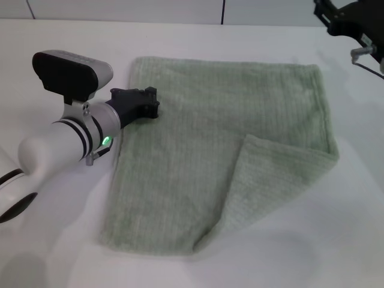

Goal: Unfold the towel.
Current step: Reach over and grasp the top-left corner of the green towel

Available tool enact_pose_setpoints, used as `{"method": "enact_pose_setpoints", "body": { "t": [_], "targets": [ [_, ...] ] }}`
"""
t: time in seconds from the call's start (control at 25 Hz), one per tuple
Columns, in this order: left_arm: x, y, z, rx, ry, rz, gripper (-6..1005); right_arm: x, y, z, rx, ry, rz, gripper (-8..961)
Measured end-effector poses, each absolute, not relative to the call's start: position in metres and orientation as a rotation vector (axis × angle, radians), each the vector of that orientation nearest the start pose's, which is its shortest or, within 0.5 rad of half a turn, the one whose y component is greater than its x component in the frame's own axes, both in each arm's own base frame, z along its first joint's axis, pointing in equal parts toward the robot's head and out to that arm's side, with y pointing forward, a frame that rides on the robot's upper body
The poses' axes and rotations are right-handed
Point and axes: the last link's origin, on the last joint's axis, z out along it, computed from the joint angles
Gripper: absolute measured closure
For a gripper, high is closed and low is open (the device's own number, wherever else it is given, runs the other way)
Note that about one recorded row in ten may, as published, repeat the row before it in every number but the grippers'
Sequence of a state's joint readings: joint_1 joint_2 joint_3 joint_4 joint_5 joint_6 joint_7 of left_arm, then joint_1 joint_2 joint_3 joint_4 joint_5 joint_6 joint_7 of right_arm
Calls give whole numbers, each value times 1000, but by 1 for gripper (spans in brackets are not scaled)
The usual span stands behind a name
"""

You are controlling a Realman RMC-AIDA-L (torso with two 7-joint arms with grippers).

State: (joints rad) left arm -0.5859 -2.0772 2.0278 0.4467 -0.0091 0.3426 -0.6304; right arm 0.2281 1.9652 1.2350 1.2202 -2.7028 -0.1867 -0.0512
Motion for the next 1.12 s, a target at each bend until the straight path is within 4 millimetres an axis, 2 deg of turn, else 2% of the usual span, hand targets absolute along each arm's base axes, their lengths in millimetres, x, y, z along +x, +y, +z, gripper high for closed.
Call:
{"method": "enact_pose_setpoints", "body": {
  "t": [0.44,0.84,1.12],
  "targets": [
    [-267,387,-97,-2084,-852,-372,1000,178,383,11,-1966,608,451,346],
    [-268,387,-97,-2084,-855,-363,1000,169,388,18,-2001,703,350,347],
    [-267,387,-98,-2085,-854,-365,1000,159,388,16,-2048,721,263,347]
  ]
}}
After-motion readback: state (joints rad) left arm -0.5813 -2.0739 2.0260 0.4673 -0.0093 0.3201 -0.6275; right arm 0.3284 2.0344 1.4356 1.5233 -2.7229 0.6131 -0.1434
